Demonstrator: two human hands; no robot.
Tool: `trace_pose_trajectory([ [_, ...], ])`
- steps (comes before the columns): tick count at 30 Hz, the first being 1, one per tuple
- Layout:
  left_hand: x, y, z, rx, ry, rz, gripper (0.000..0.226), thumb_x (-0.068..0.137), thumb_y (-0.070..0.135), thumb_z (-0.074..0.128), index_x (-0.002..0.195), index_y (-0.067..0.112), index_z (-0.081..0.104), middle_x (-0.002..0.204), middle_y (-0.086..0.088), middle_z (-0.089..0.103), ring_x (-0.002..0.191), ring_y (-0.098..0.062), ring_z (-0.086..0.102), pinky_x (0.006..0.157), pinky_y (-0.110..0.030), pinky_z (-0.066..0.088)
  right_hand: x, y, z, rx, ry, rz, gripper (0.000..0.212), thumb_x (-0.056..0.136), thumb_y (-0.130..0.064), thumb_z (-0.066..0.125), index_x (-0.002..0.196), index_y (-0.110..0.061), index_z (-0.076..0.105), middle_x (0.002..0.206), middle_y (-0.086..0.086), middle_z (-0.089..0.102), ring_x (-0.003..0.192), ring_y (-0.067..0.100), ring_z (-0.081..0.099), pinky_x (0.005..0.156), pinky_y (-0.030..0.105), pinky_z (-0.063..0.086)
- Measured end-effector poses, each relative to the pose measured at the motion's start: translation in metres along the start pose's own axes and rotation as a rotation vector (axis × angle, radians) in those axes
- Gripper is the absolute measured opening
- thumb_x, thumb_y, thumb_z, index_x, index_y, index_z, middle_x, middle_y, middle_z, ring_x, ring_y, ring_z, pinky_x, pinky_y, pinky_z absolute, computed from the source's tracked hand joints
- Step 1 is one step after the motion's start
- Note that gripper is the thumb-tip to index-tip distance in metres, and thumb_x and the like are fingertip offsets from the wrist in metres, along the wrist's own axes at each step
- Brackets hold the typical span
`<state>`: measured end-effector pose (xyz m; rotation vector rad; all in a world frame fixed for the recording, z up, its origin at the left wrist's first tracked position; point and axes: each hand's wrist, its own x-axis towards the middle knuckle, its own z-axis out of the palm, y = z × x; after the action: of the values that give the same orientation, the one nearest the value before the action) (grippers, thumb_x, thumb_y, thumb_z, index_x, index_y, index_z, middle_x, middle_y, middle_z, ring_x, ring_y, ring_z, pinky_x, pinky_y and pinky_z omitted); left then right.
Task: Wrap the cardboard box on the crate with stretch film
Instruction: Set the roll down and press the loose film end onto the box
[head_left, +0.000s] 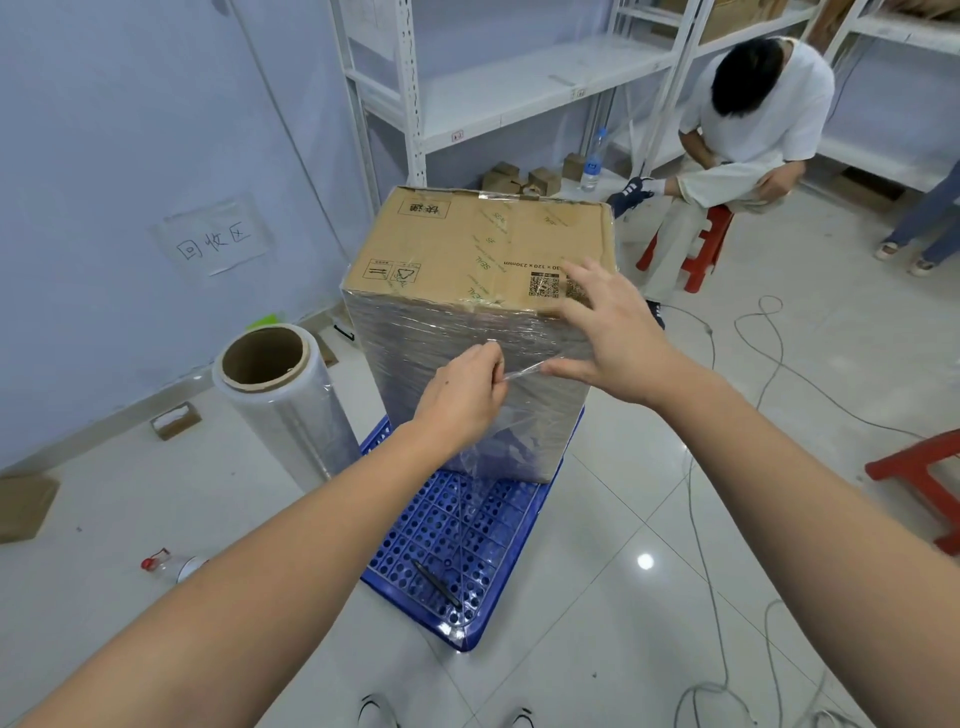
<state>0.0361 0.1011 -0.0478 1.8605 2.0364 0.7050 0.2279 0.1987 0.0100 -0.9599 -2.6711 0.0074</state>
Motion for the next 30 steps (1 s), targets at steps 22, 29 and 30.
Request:
trace_pose_trajectory([
  [22,0.000,-0.004,-0.003,-0.002,-0.003,0.042,0.035,0.097,0.014,0.057,0.075,0.026,0.034,0.071,0.008,0.046,0.069,-0.027,0.050,0.063,-0.040,0.041,0.004,-0.019,0.020,0.101,-0.033,0.070,0.017,0.068,-0.019,0.084,0.067,-0.021,0.067,0.153,0.007,0.041,0.145,0.032,0.029,0.118,0.048,0.017],
  [29,0.010,-0.013,-0.009,-0.069,-0.046,0.080,0.011,0.096,0.018,0.067,0.105,0.024,0.064,0.098,0.010,0.058,0.091,-0.016,0.058,0.083,-0.035,0.048,0.005,-0.020,0.020,0.197,0.000,0.091,0.027,0.064,-0.013,0.081,0.062,-0.024,0.057,0.151,0.004,0.045,0.145,0.028,0.030,0.116,0.050,0.020],
  [30,0.011,-0.014,-0.011,-0.060,-0.058,0.061,0.012,0.096,0.020,0.068,0.106,0.025,0.068,0.099,0.009,0.064,0.092,-0.016,0.061,0.085,-0.034,0.050,0.004,-0.020,0.020,0.203,0.004,0.093,0.028,0.064,-0.013,0.081,0.062,-0.025,0.056,0.151,0.003,0.045,0.145,0.028,0.030,0.116,0.049,0.020],
])
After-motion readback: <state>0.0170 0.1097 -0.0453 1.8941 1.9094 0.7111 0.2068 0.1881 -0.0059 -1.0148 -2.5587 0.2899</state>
